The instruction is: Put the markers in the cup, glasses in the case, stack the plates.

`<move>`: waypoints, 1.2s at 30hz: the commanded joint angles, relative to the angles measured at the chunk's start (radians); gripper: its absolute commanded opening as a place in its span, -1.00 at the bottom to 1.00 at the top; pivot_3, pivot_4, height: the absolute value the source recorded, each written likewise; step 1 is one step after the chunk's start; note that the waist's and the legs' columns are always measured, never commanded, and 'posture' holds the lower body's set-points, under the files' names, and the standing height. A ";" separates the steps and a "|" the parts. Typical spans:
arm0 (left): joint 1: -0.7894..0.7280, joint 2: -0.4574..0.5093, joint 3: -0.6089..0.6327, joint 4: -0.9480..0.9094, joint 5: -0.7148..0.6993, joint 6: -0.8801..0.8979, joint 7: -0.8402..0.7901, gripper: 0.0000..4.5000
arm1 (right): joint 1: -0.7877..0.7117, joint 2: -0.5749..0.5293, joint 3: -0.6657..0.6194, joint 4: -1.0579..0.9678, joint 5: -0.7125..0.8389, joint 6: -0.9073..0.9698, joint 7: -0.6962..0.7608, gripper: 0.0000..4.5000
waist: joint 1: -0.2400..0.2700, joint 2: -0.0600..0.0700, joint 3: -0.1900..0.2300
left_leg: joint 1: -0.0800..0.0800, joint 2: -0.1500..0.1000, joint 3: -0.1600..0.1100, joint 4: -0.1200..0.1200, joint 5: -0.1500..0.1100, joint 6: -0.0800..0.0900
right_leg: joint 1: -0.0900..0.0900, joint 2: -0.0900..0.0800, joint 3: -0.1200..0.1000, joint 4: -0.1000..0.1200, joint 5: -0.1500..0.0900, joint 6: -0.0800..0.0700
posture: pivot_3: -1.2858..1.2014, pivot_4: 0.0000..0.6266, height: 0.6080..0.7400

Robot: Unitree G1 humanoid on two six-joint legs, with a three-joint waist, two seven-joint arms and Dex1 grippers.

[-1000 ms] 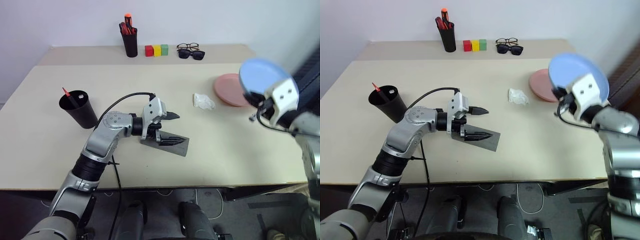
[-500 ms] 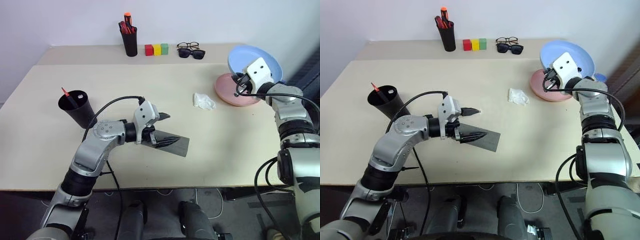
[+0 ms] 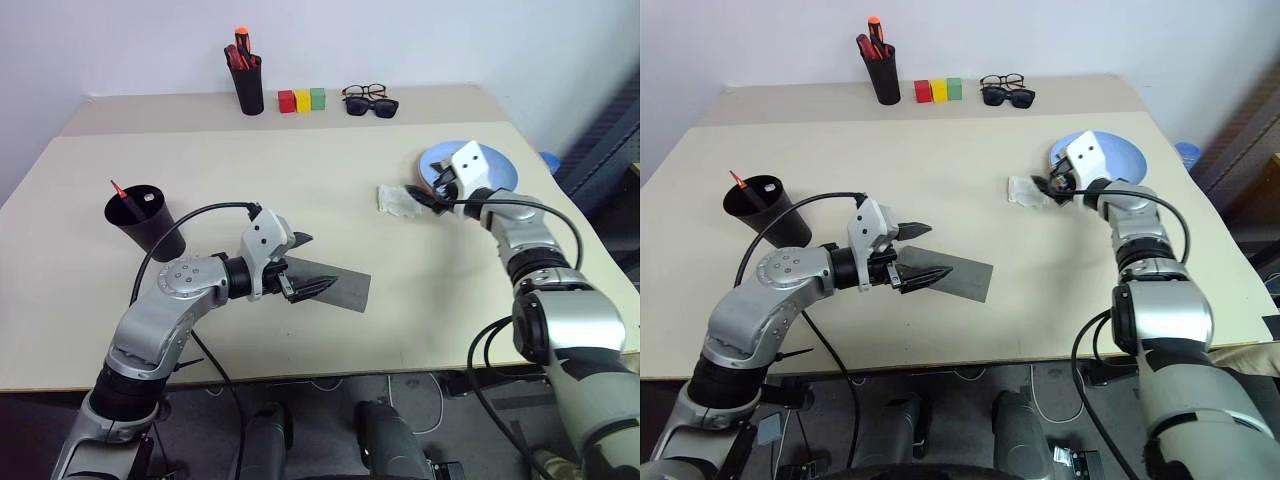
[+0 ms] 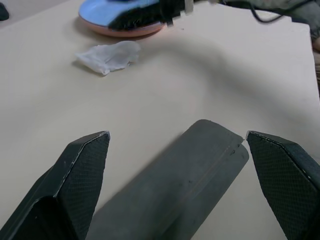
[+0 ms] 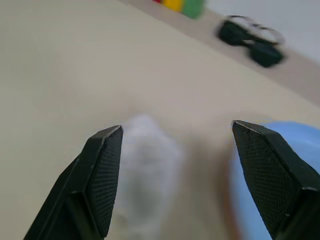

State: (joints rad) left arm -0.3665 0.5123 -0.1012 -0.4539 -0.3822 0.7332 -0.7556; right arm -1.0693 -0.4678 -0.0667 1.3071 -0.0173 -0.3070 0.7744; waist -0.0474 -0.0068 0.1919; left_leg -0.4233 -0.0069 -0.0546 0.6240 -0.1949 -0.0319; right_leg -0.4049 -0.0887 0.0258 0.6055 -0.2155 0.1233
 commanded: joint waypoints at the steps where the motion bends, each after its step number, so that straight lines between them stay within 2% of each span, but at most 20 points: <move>1: 0.002 0.015 0.034 -0.047 -0.022 0.006 0.018 1.00 | 0.010 0.028 -0.029 -0.030 0.031 0.019 0.024 0.56 | 0.003 0.000 0.000 | 0.000 0.000 0.000 0.000 0.000 0.000 | 0.000 0.000 0.000 0.001 0.000 -0.001 | 0.03 -0.52 1.00; 18: 0.035 0.065 0.066 -0.122 -0.080 0.064 0.079 1.00 | 0.060 0.043 -0.026 0.019 -0.030 0.103 -0.202 0.56 | 0.001 0.000 0.000 | 0.001 0.000 0.000 0.000 0.000 0.000 | -0.002 0.000 0.000 0.006 -0.001 -0.001 | 0.03 -0.52 1.00; 21: 0.036 0.068 0.071 -0.128 -0.084 0.069 0.090 1.00 | 0.066 0.043 -0.033 0.021 -0.029 0.112 -0.210 0.23 | 0.001 0.000 0.000 | 0.001 0.000 0.000 0.000 0.000 0.000 | -0.002 0.000 0.000 0.006 -0.002 -0.001 | 0.03 -0.52 1.00; 25: 0.043 0.071 0.071 -0.135 -0.090 0.072 0.102 1.00 | 0.068 0.042 -0.038 0.019 -0.026 0.110 -0.215 -0.62 | 0.002 0.000 0.000 | 0.002 0.000 0.000 0.001 0.000 0.000 | -0.001 0.000 0.000 0.006 -0.002 -0.001 | 0.03 -0.52 1.00; 26: 0.045 0.072 0.070 -0.137 -0.092 0.072 0.105 1.00 | 0.067 0.042 -0.039 0.018 -0.026 0.109 -0.216 -0.90 | 0.002 0.000 0.000 | 0.002 0.000 0.000 0.001 0.000 0.000 | -0.001 0.000 0.000 0.006 -0.002 -0.001 | 0.03 -0.52 1.00; 27: 0.047 0.072 0.068 -0.138 -0.093 0.071 0.109 1.00 | 0.067 0.041 -0.038 0.017 -0.027 0.105 -0.219 -0.98 | 0.001 0.000 0.000 | 0.002 0.000 0.000 0.001 0.000 0.000 | -0.001 0.000 0.000 0.006 -0.002 -0.001 | 0.03 -0.52 1.00; 36: 0.046 0.066 0.050 -0.124 -0.095 0.058 0.118 1.00 | 0.044 0.036 -0.065 -0.011 0.002 0.027 -0.191 -0.98 | 0.001 0.000 0.000 | 0.002 0.000 0.000 0.001 0.000 0.000 | -0.001 0.000 0.000 0.006 -0.002 -0.001 | 0.03 -0.52 1.00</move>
State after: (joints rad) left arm -0.3179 0.5772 -0.0583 -0.5567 -0.4682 0.8043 -0.6380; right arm -0.9980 -0.4139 -0.1076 1.3328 -0.0408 -0.2352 0.5688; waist -0.0463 -0.0069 0.1919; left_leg -0.4216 -0.0069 -0.0550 0.6246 -0.1947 -0.0322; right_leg -0.4061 -0.0886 0.0259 0.6117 -0.2171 0.1219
